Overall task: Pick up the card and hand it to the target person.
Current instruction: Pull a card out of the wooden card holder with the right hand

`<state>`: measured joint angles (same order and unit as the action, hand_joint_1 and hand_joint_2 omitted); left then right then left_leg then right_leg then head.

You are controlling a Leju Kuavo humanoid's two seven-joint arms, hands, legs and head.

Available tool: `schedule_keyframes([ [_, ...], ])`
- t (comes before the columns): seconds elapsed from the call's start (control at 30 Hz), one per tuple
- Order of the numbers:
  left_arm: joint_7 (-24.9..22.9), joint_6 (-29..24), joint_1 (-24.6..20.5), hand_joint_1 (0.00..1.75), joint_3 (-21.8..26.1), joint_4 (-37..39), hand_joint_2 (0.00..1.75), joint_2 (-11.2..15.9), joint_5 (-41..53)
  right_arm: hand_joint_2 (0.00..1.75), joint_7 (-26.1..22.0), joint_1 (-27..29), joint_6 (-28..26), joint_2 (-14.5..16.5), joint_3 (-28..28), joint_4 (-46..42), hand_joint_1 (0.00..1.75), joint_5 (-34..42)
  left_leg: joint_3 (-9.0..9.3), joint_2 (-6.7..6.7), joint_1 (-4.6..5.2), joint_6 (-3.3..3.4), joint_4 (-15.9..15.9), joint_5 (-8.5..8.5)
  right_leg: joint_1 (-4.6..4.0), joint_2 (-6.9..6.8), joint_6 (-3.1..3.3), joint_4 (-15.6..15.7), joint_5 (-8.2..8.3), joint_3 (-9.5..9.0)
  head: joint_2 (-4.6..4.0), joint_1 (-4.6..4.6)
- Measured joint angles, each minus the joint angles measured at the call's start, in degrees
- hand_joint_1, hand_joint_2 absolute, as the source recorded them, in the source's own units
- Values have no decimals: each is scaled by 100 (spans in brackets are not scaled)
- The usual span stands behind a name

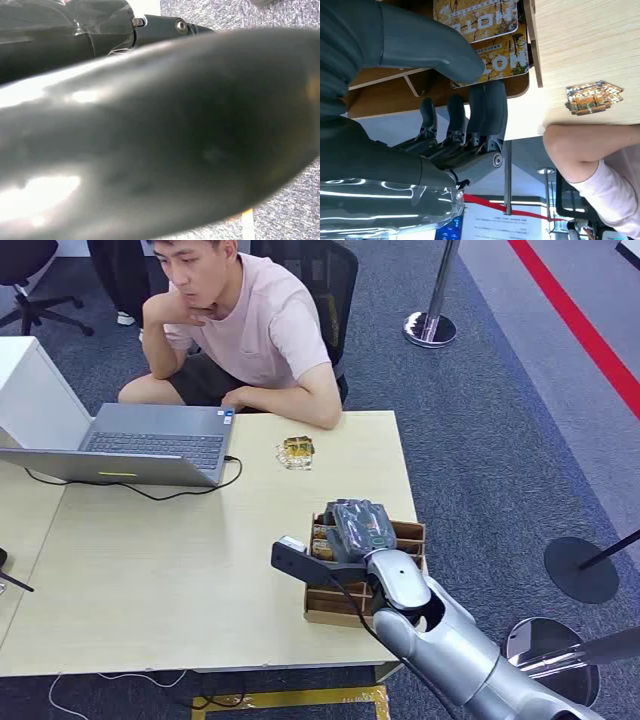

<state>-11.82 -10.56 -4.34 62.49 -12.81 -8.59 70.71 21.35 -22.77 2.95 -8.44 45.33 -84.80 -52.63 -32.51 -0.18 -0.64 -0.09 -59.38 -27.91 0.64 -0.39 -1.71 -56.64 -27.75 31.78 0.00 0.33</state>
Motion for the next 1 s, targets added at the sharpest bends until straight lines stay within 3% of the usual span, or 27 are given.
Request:
schedule_keyframes([
  [1.0, 10, 0, -3, 0, 0, 0, 0, 0, 17, 175, -26, -58, 5, 28, 24, 98, 103, 26, 0, 0, 0, 0, 0, 0, 0, 0, 0, 0, 0, -1, 0, 0],
])
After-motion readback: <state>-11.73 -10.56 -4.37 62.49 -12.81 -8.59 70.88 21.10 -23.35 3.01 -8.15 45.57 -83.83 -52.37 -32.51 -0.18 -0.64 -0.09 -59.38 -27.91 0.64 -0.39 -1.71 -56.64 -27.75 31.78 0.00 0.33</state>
